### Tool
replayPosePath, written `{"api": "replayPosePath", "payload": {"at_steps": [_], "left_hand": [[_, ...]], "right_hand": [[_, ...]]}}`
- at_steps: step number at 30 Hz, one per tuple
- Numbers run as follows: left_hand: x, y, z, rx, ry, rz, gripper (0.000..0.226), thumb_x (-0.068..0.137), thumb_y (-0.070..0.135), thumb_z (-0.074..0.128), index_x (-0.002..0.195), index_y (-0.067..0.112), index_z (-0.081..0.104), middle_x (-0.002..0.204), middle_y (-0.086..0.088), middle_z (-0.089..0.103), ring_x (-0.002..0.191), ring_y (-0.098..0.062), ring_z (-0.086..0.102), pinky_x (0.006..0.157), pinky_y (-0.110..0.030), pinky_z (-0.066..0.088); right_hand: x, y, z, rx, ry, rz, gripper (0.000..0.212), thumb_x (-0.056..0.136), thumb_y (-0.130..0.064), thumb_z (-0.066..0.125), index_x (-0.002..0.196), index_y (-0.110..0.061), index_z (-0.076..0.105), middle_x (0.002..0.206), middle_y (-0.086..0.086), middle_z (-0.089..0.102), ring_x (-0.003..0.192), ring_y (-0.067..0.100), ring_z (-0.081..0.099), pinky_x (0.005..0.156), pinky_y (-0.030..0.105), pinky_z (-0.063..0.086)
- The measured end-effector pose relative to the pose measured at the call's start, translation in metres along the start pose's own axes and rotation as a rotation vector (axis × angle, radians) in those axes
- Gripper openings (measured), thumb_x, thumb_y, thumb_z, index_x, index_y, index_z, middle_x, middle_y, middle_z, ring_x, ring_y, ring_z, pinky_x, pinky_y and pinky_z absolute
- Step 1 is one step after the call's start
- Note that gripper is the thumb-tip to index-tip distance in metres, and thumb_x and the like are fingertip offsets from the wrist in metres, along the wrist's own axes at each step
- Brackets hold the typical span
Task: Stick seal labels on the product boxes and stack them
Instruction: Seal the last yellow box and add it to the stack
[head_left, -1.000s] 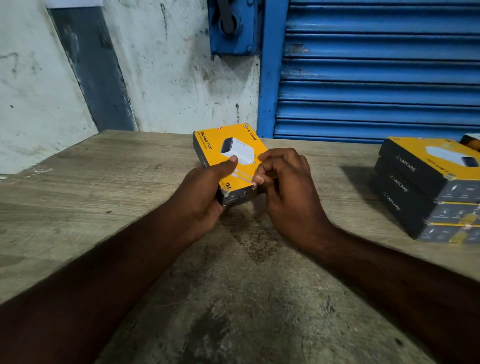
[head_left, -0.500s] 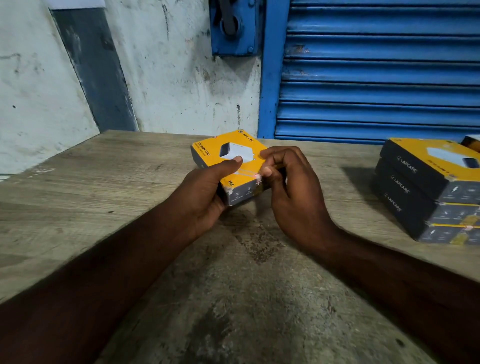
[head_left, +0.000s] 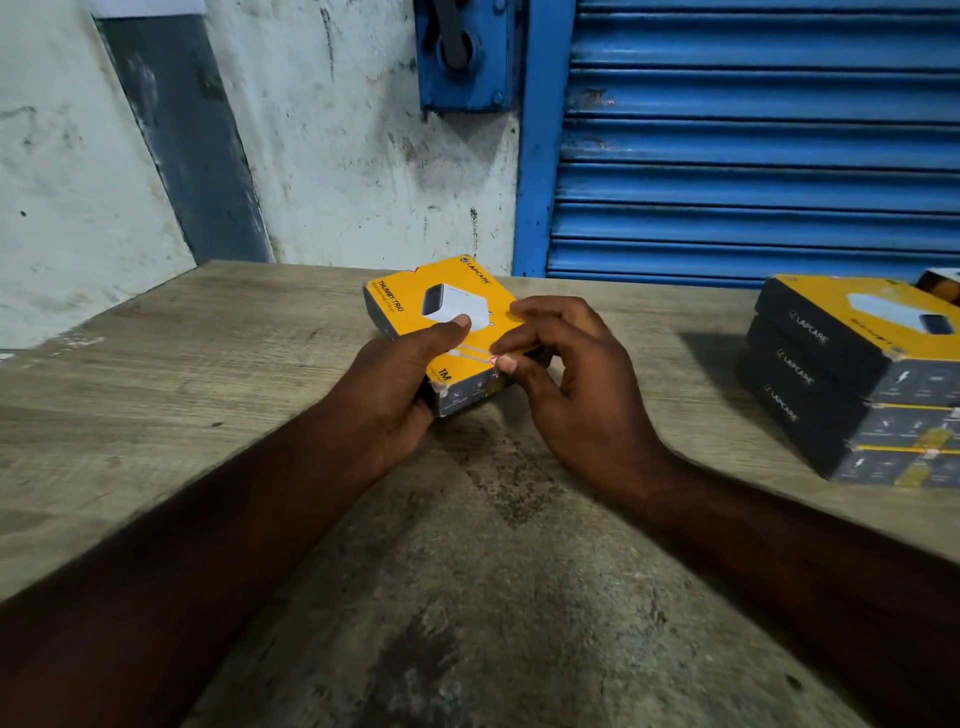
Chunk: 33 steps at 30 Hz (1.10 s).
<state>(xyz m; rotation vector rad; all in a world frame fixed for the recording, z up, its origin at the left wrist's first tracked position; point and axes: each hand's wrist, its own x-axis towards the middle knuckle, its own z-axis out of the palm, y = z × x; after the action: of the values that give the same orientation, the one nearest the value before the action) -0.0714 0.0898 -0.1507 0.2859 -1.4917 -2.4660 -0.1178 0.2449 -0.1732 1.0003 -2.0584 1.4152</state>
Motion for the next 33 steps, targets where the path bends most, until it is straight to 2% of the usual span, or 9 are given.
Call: {"api": "replayPosePath", "payload": {"at_steps": [5,9,15,22,25,28,33], "left_hand": [[-0.0009,0.0004,0.0001,0.009,-0.002,0.008,0.035,0.094,0.009,0.064,0.129,0.009,0.061,0.113,-0.013,0.074,0.096,-0.027,0.074,0.076,-0.037,0.063],[-0.0018,-0.0002,0.0018,0.002,-0.024,0.002,0.036,0.095,0.01,0.063,0.131,0.01,0.06,0.115,-0.013,0.074,0.1,-0.027,0.073,0.079,-0.038,0.062],[-0.0032,-0.0006,0.0045,-0.02,-0.028,-0.004,0.032,0.094,0.008,0.064,0.126,0.012,0.063,0.116,-0.013,0.074,0.104,-0.029,0.072,0.082,-0.039,0.062],[-0.0029,0.0008,0.0034,-0.03,-0.039,-0.021,0.036,0.094,0.011,0.065,0.13,0.009,0.062,0.114,-0.012,0.074,0.092,-0.023,0.075,0.07,-0.034,0.063],[-0.0021,0.0006,0.0028,-0.025,-0.048,-0.03,0.036,0.094,0.012,0.065,0.13,0.01,0.062,0.114,-0.012,0.074,0.094,-0.023,0.075,0.073,-0.034,0.063],[-0.0016,0.001,0.002,-0.026,-0.048,-0.043,0.034,0.094,0.012,0.066,0.127,0.01,0.064,0.113,-0.012,0.075,0.092,-0.022,0.075,0.074,-0.035,0.063],[0.0015,0.002,-0.0018,-0.016,-0.042,-0.066,0.039,0.092,0.013,0.067,0.131,0.008,0.062,0.116,-0.013,0.073,0.1,-0.025,0.073,0.08,-0.038,0.062]], "right_hand": [[0.0002,-0.0014,0.0004,0.019,0.01,0.035,0.008,0.084,-0.021,0.069,0.088,-0.019,0.076,0.119,-0.004,0.063,0.114,0.018,0.059,0.096,0.048,0.048],[0.0007,-0.0013,0.0015,0.039,0.043,0.013,0.007,0.084,-0.018,0.067,0.085,-0.023,0.073,0.116,-0.005,0.063,0.115,0.015,0.058,0.098,0.049,0.047],[0.0022,-0.0008,0.005,0.136,0.057,0.07,0.02,0.083,-0.02,0.064,0.08,-0.04,0.065,0.114,-0.011,0.062,0.117,0.018,0.057,0.098,0.053,0.048],[0.0042,-0.0014,0.0047,0.188,0.049,0.084,0.011,0.082,-0.028,0.064,0.082,-0.039,0.066,0.114,-0.01,0.064,0.119,0.017,0.058,0.102,0.054,0.045],[0.0049,-0.0006,0.0047,0.218,0.048,0.071,0.005,0.08,-0.037,0.062,0.081,-0.039,0.067,0.114,-0.009,0.065,0.118,0.016,0.059,0.102,0.057,0.045],[0.0054,-0.0007,0.0041,0.242,0.036,0.071,0.005,0.08,-0.038,0.062,0.082,-0.039,0.067,0.114,-0.007,0.065,0.12,0.017,0.059,0.103,0.057,0.045],[0.007,-0.0016,0.0026,0.27,-0.02,0.095,0.014,0.083,-0.023,0.065,0.082,-0.037,0.068,0.116,-0.007,0.065,0.121,0.015,0.058,0.104,0.056,0.045]]}}
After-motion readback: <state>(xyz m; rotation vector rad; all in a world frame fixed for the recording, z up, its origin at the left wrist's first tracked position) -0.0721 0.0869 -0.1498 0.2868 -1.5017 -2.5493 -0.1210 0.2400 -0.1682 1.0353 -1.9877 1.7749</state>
